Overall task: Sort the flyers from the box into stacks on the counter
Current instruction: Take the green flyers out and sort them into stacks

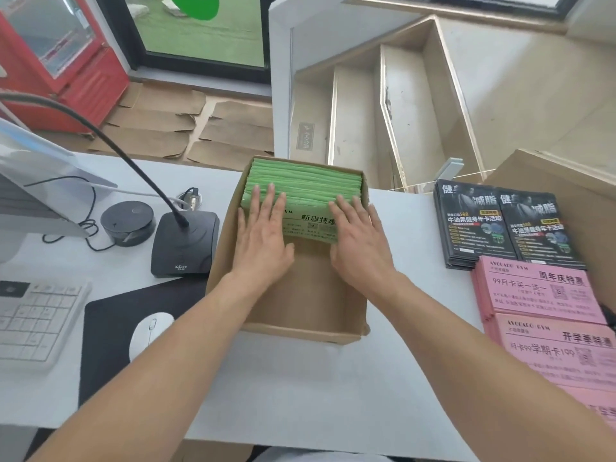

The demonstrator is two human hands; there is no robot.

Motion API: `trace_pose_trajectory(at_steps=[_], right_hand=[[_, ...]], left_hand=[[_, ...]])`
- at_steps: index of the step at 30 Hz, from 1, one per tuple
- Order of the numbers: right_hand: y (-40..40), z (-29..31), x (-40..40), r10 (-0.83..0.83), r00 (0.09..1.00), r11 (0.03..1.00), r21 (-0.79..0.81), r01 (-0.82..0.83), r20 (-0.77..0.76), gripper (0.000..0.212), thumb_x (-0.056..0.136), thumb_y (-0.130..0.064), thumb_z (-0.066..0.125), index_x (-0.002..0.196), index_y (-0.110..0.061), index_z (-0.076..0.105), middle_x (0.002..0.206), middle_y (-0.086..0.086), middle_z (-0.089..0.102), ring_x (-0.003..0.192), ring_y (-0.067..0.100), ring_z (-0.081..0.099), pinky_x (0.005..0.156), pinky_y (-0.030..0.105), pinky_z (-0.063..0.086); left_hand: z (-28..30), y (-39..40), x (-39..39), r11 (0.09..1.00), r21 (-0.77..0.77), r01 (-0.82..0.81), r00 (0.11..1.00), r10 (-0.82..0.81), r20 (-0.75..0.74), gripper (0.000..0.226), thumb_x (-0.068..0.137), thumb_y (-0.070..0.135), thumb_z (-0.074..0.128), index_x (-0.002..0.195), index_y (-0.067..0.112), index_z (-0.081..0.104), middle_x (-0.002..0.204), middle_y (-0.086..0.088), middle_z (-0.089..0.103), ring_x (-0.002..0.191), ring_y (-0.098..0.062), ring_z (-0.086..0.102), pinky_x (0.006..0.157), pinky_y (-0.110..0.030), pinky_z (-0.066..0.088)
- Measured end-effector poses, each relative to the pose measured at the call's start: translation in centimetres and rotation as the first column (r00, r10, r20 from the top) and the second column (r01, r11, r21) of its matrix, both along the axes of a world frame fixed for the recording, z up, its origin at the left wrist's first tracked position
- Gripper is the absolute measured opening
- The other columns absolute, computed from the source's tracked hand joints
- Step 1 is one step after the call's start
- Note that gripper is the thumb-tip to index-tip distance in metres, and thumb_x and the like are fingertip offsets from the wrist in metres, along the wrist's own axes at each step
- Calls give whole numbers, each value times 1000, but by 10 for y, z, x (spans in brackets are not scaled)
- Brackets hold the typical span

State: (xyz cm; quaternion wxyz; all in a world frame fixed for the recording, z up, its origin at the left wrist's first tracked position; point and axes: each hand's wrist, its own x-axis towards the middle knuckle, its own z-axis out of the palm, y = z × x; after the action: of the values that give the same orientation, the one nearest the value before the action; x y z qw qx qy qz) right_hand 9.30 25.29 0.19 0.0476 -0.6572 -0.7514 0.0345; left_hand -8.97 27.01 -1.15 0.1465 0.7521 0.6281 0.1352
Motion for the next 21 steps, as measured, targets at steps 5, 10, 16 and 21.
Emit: trace_pose_trajectory(at_steps=[5,10,16,21], right_hand=[[-2,-11,0,-17,997,961,273,37,-76,53,77,4,62,127,-12,64,138,14,59,133,37,47,119,45,28],[-6,-11,-3,7,991,944,328,37,-131,46,69,12,67,104,-17,70,91,0,66,84,28,62,90,33,42],[-3,-9,-2,-57,998,925,375,66,-37,41,73,3,68,104,-22,76,106,4,65,102,30,56,92,36,34],[-5,-10,0,-53,998,926,376,39,26,43,76,-1,74,107,-30,78,90,-2,66,84,25,59,83,34,30]], left_hand=[[-4,2,5,994,98,-54,995,45,92,72,90,12,65,153,9,32,169,-7,12,157,-23,-4,128,-47,3],[-5,11,4,976,197,-89,996,83,37,36,85,10,71,118,16,58,163,-9,33,156,-25,12,127,-49,0],[-3,16,5,960,257,-116,993,106,53,40,86,15,75,123,18,61,157,-8,43,155,-25,21,127,-49,0],[2,16,6,905,403,-139,989,109,95,30,80,16,78,107,20,65,127,-4,61,131,-28,47,119,-45,26]])
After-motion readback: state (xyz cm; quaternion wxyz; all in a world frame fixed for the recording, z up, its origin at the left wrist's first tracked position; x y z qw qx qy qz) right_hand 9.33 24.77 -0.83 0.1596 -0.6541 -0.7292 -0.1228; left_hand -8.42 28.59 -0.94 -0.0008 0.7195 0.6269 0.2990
